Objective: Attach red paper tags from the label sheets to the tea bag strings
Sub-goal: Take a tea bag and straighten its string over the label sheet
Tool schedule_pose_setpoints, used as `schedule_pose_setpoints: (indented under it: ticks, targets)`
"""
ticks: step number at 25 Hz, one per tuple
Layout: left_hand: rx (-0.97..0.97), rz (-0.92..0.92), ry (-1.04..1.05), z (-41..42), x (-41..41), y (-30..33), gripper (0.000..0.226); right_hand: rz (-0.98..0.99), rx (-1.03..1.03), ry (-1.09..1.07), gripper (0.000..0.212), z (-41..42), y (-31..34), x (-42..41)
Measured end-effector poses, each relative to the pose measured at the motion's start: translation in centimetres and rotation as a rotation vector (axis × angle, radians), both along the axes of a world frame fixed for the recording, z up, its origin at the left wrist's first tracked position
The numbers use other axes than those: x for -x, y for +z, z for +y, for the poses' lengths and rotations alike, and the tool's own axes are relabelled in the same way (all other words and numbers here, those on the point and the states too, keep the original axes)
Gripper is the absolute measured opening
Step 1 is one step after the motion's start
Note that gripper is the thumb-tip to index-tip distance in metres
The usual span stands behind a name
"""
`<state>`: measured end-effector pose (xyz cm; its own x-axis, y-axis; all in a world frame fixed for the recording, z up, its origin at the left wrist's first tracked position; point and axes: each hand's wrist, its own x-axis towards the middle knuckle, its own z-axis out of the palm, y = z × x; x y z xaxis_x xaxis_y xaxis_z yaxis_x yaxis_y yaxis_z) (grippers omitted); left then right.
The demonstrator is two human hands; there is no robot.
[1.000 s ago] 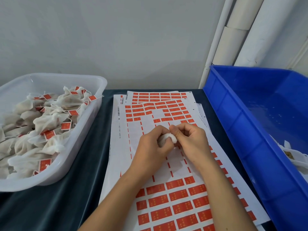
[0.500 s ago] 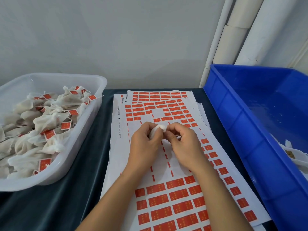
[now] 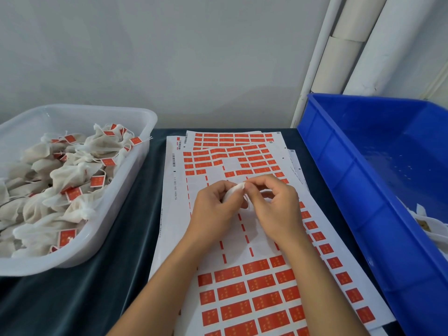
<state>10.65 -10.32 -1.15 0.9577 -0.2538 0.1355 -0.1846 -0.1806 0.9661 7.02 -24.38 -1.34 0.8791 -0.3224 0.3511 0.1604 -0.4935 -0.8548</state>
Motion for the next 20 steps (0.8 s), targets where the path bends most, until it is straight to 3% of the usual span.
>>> schedule_pose_setpoints:
  ticks: [7,14,20]
  targets:
    - [0.11,0.053,-0.04,0.16,0.15,0.5,0.029,-0.072,-0.006,-0.033,0.014,0.36,0.01,-0.01]
    - [0.14,0.103,-0.007,0.16,-0.18,0.2,0.026,-0.154,0.235,-0.031,0.015,0.34,-0.25,0.38]
    - [0.187,0.113,0.003,0.2,-0.23,0.1,0.025,-0.149,0.293,-0.025,0.02,0.28,-0.52,0.25]
